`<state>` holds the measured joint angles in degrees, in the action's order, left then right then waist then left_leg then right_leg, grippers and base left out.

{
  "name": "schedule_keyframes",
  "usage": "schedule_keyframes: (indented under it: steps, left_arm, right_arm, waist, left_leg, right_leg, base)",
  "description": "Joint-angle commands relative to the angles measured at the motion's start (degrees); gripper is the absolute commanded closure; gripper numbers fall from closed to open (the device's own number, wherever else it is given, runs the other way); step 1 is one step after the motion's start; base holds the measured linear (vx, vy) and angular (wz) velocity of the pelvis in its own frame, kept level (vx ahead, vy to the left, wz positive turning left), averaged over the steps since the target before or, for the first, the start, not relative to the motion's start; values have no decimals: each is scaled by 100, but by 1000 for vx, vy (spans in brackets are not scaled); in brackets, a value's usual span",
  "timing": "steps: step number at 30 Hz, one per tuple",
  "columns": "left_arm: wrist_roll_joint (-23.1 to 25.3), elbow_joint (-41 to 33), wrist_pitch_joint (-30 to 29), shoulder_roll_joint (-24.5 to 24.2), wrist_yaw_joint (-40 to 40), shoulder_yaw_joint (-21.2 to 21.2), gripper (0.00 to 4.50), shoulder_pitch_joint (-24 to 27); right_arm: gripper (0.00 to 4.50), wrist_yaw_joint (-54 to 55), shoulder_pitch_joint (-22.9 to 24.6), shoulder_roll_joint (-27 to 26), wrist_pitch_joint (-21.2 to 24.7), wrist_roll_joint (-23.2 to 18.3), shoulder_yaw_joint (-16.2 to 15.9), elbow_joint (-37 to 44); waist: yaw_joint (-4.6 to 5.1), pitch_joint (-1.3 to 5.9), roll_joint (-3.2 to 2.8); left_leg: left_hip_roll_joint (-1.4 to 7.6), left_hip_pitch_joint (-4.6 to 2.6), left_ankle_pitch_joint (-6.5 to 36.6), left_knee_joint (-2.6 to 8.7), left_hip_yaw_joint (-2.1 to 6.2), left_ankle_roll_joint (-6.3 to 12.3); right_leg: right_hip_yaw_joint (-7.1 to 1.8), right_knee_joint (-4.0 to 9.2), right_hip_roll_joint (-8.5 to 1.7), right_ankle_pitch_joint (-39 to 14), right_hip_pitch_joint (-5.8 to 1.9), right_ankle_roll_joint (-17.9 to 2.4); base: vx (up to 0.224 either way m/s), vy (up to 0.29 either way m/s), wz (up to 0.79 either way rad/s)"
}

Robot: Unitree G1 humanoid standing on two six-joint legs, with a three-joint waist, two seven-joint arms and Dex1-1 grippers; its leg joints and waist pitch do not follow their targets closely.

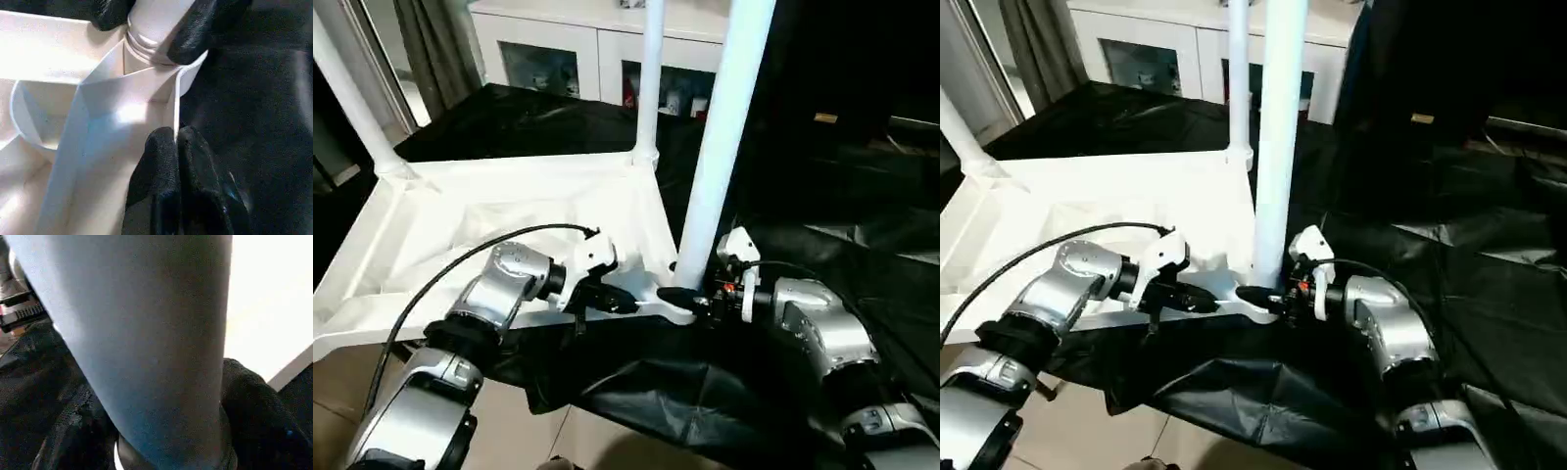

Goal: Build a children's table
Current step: Rotate leg to tighten

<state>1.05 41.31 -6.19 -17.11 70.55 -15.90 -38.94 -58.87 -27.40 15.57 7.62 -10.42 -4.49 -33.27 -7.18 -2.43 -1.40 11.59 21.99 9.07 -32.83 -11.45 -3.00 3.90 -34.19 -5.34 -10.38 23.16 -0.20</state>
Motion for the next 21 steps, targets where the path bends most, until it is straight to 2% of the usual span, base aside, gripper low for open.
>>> schedule_keyframes:
  steps: [1,2,3,4,7,8,12,13,15,17,19,21]
  left_arm:
    - [128,269,35,257,-908,166,450,-183]
    - [134,380,57,369,-1198,236,450,-239]
    - [134,380,57,369,-1198,236,450,-239]
    - [148,464,55,518,-1538,299,450,-306]
    - [180,607,20,848,-2150,375,450,-422]
    - [203,673,23,987,-2383,386,450,-459]
    - [224,774,66,1225,-2683,375,450,-502]
    - [222,789,78,1273,-2722,375,450,-509]
    - [219,800,86,1292,-2734,377,450,-516]
    - [209,784,141,1239,-2587,359,450,-499]
    - [187,716,184,1106,-2334,335,450,-448]
    - [157,660,216,1012,-2133,317,450,-407]
  right_arm:
    - [193,1161,-44,-300,-135,350,71,-360]
    - [193,1645,-78,-421,-125,429,162,-510]
    - [193,1645,-78,-421,-125,429,162,-510]
    - [193,2079,-75,-590,-83,446,253,-602]
    - [193,2873,-84,-960,-67,524,328,-755]
    - [194,3217,-130,-1112,-94,580,333,-855]
    - [194,3842,-318,-1427,-269,701,329,-1142]
    - [194,3876,-359,-1512,-360,708,319,-1191]
    - [194,3871,-383,-1560,-417,704,310,-1215]
    - [124,3538,-383,-1632,-453,520,329,-1112]
    - [122,3146,-365,-1560,-333,398,297,-971]
    - [96,2922,-350,-1444,-327,416,216,-902]
  waist:
    - [49,354,-12]
    - [58,347,-11]
    - [86,344,25]
    - [103,338,17]
    - [124,332,15]
    - [133,341,-20]
    - [150,336,-3]
    - [165,332,13]
    - [156,336,6]
    - [156,334,8]
    - [160,332,25]
    - [162,334,28]
  left_leg:
    - [181,-139,1540,371,86,44]
    - [169,-152,1604,378,92,-24]
    - [164,-165,1672,387,91,-66]
    - [162,-169,1764,400,106,-101]
    - [166,-173,1829,416,117,-128]
    - [167,-179,1840,417,116,-132]
    - [150,-164,1868,416,120,-84]
    - [145,-149,1857,422,119,-81]
    - [146,-158,1849,416,120,-50]
    - [151,-141,1831,425,122,-9]
    - [154,-139,1838,428,119,19]
    - [151,-123,1796,427,122,71]
  right_leg:
    - [-212,359,-323,-853,-257,-1420]
    - [-211,378,-329,-1043,-252,-1364]
    - [-216,399,-324,-1220,-244,-1321]
    - [-219,439,-331,-1586,-250,-1182]
    - [-226,460,-326,-1657,-232,-1099]
    - [-230,471,-323,-1618,-220,-1076]
    - [-232,487,-328,-1738,-223,-999]
    - [-228,491,-324,-1761,-222,-975]
    - [-229,496,-328,-1780,-220,-951]
    - [-230,486,-318,-1684,-230,-959]
    - [-229,480,-315,-1649,-231,-965]
    - [-226,473,-318,-1593,-250,-970]
  base:
    - [0,0,0]
    - [0,0,0]
    - [0,0,0]
    - [0,0,0]
    - [0,0,0]
    - [0,0,0]
    - [0,0,0]
    - [0,0,0]
    - [0,0,0]
    - [0,0,0]
    - [0,0,0]
    - [0,0,0]
